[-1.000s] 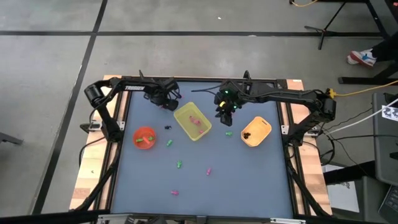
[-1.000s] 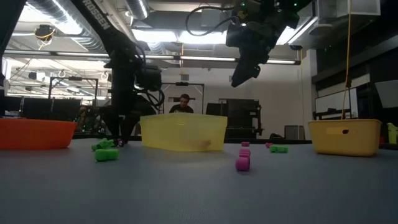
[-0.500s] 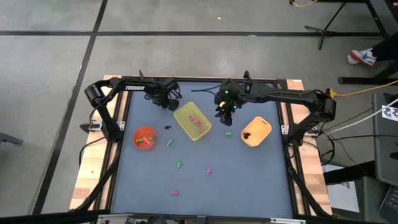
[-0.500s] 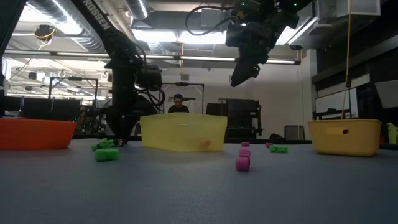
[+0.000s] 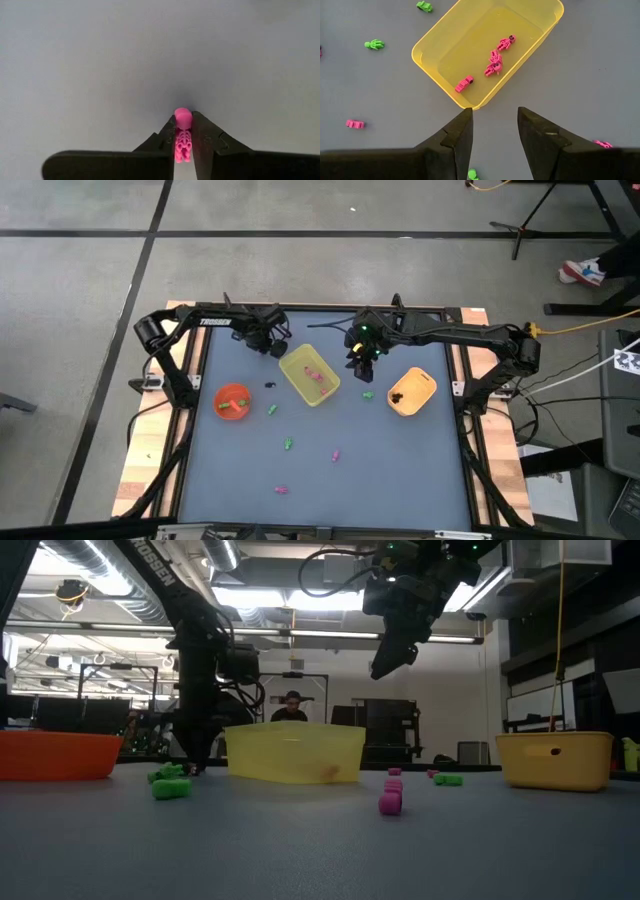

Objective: Sort Halloween decoration
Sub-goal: Put the pink skeleton toy into the left yellow bin

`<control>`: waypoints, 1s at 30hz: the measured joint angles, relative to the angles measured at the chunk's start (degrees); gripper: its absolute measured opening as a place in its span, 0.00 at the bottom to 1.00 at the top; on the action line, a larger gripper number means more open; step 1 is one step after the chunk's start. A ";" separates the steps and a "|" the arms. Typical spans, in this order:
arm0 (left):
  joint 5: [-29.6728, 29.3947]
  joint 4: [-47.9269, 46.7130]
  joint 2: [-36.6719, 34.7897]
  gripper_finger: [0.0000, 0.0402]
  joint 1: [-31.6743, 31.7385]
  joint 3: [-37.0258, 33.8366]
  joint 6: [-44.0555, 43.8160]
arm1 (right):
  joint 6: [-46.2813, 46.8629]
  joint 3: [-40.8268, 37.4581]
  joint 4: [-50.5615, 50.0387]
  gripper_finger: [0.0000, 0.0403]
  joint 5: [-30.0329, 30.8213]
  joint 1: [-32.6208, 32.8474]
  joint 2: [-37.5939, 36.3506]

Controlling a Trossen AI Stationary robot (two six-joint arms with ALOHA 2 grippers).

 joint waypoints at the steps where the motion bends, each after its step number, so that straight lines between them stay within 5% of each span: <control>1: 0.00 0.04 -0.39 0.05 0.00 -0.10 0.00 | 0.00 0.00 0.00 0.38 0.00 -0.01 0.00; 8: -0.01 -0.05 -3.98 0.05 0.07 -0.21 0.06 | 0.04 0.00 -0.02 0.38 0.00 -0.01 0.00; 19: 8.95 1.54 -12.72 0.05 -0.61 -0.04 -0.04 | 0.13 0.00 -0.09 0.38 -0.02 -0.01 0.02; 30: 10.56 13.95 -15.29 0.05 -8.84 0.08 -0.12 | 0.15 0.00 -0.09 0.38 -0.02 -0.01 0.02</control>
